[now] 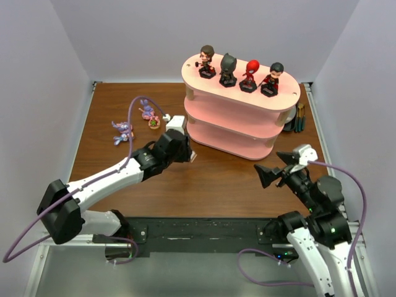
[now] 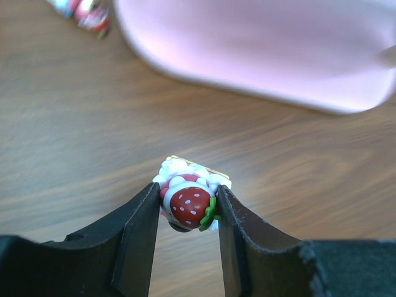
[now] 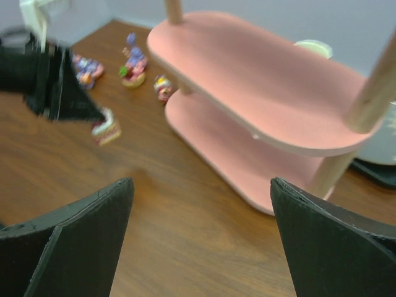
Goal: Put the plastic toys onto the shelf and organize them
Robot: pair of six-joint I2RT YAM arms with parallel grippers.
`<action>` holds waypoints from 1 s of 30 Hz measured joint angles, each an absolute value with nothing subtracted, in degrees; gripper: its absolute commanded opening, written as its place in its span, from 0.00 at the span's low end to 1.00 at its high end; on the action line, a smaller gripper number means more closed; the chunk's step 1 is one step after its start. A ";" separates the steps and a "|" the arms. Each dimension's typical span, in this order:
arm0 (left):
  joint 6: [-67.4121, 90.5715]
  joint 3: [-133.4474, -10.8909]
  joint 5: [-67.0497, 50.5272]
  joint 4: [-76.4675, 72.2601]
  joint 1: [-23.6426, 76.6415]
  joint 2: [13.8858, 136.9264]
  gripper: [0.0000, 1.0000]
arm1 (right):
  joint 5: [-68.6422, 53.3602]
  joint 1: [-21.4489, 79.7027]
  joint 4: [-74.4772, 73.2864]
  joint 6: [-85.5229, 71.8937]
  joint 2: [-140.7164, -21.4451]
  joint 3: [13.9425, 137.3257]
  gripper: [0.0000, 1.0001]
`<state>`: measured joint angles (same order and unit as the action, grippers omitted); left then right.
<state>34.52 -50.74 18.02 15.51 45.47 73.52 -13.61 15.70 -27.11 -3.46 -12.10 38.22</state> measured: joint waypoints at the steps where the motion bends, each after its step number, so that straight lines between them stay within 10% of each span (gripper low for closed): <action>1: 35.14 -53.23 18.57 16.73 46.35 74.04 0.00 | -15.55 15.70 -26.61 -4.01 -14.33 38.24 0.93; 30: 38.44 -77.84 21.67 27.70 61.49 85.58 0.00 | -28.05 25.61 -0.89 -7.55 -34.02 28.80 0.89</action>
